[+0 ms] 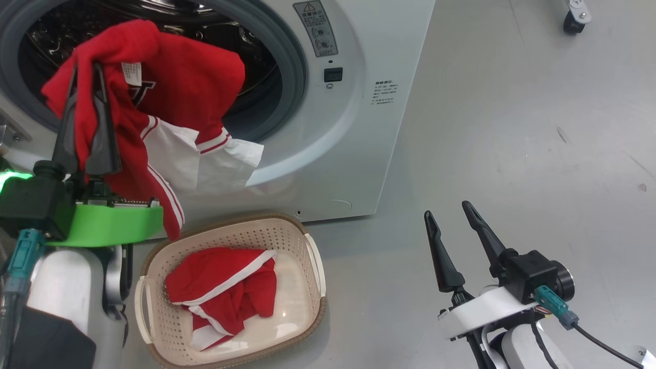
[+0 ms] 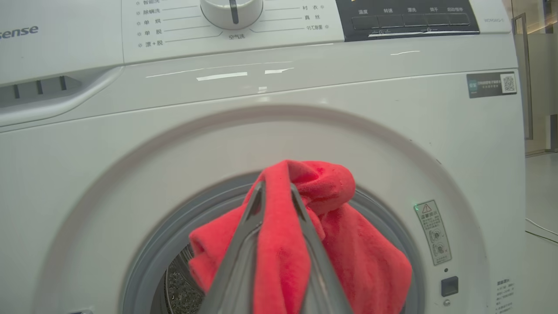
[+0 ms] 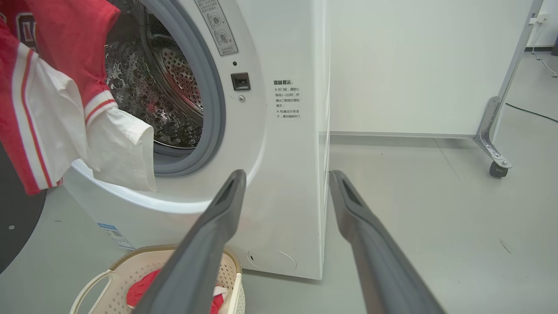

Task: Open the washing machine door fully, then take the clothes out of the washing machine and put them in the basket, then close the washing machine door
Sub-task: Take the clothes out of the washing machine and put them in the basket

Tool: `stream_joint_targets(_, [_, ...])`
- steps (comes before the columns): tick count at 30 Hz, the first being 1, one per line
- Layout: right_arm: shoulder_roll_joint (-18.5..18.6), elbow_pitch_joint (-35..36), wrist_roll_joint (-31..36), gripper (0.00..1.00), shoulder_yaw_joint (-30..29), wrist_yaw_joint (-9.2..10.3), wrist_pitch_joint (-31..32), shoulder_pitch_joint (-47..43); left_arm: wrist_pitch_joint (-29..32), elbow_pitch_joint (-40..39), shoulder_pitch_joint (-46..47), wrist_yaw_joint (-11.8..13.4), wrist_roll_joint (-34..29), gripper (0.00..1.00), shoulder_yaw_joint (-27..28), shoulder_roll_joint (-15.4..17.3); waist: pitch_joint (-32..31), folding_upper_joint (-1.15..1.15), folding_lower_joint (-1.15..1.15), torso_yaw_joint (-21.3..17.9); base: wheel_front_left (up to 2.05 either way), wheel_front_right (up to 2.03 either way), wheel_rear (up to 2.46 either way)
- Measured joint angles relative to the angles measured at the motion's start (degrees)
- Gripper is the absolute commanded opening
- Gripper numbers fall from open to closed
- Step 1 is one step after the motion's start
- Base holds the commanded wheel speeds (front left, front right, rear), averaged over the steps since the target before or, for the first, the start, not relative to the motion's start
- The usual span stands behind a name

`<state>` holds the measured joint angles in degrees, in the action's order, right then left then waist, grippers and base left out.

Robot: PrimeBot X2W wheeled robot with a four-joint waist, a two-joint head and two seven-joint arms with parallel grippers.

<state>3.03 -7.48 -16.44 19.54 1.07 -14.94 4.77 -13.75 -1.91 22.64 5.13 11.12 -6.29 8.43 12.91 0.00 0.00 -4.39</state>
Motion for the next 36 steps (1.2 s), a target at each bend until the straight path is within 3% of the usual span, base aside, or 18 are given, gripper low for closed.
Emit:
stream_joint_targets(8, [-0.03, 0.36, 0.47, 1.00, 0.01, -0.45, 0.00, -0.95, 1.76, -1.82, -6.36, 0.31, 0.14, 0.00, -1.13, -1.38, -1.08, 0.00, 0.00, 0.29, 0.00, 0.00, 0.00])
stream_joint_targets(20, [-0.08, 2.12, 2.01, 1.00, 0.23, -1.00, 0.00, -0.99, 6.59, 3.71, -17.09, 0.63, 4.14, 0.00, -3.13, -3.90, 0.82, 0.00, 0.00, -0.46, 0.00, 0.00, 0.00])
stream_joint_targets(30, [-0.12, 5.00, 2.36, 1.00, 0.73, -0.97, 0.01, -0.40, 8.14, 10.23, -17.19, 0.63, 5.02, 0.00, -2.85, -4.00, 6.55, 0.00, 0.00, -2.02, 0.00, 0.00, 0.00])
stream_joint_targets(36, [-0.14, 6.61, 1.92, 1.00, 1.37, -0.86, 0.00, 1.58, 8.48, 13.86, -14.51, 0.64, 6.21, 0.00, 0.27, -3.71, 10.62, 0.00, 0.00, -3.29, 0.00, 0.00, 0.00])
